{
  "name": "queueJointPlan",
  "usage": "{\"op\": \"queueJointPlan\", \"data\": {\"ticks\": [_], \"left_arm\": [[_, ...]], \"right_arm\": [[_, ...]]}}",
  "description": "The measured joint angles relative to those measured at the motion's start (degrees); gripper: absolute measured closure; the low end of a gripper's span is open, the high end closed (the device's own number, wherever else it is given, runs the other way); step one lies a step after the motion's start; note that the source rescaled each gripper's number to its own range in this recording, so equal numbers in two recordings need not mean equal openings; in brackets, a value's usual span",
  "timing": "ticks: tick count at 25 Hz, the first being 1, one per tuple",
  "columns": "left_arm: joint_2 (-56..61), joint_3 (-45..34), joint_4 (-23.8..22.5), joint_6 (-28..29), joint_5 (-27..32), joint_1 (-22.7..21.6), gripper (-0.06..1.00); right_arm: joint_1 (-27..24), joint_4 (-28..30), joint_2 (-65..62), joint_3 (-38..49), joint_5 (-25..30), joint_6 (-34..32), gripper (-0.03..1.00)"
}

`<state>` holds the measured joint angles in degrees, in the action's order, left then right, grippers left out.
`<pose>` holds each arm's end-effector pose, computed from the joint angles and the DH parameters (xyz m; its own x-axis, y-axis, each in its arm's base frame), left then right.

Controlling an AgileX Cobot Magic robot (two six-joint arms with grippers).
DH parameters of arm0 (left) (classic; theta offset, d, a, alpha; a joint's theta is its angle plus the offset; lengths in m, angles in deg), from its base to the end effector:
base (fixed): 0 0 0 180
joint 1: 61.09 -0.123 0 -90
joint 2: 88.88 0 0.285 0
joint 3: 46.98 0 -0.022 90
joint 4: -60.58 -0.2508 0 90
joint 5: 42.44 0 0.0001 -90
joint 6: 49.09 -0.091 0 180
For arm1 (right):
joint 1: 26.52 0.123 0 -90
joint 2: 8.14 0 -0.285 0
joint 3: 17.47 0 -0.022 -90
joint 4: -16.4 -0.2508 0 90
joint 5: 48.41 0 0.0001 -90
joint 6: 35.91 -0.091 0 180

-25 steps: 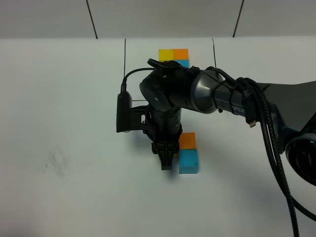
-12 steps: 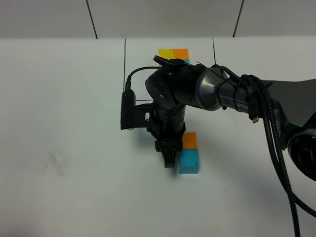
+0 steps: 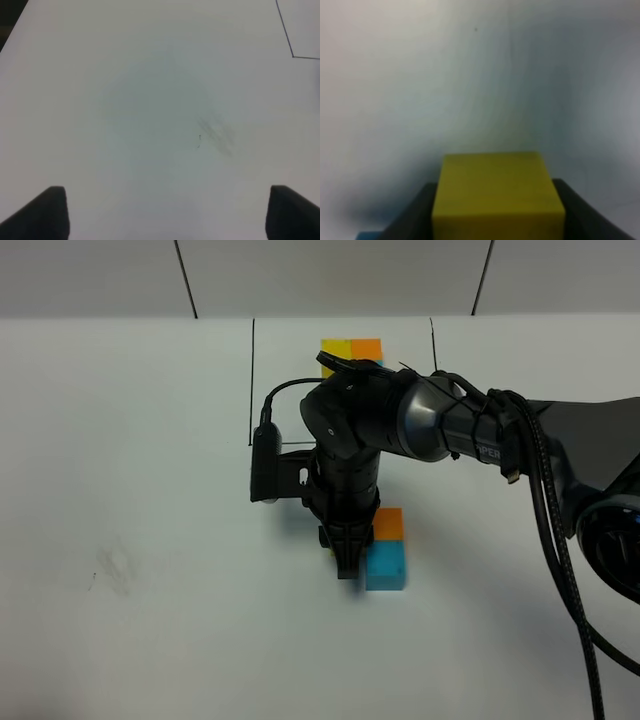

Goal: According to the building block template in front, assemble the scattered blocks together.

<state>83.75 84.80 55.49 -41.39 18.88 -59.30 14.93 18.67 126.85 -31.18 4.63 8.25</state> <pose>-0.0070 0.0073 0.2784 -0.4455 -0.0774 -0.8919 -0.0794 0.9957 -0.0467 0.3288 0.2866 0.1226 -0.0521 -0.9975 -0.0471 -0.9941 0.0563 -0.0930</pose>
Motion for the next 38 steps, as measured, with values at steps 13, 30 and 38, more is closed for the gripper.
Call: {"op": "queueJointPlan", "data": {"ticks": [13,30,38], "left_arm": [[0.00,0.00,0.00,0.00,0.00,0.00,0.26],[0.00,0.00,0.00,0.00,0.00,0.00,0.26],[0.00,0.00,0.00,0.00,0.00,0.00,0.26]], "right_arm": [[-0.66,-1.32,0.81,-0.11,0.47,1.85,0.72],[-0.66,1.91,-5.13,0.34,2.14,-6.79,-0.02],[-7.66,2.08,-22.57,0.38,2.02,-18.08,-0.03]]}}
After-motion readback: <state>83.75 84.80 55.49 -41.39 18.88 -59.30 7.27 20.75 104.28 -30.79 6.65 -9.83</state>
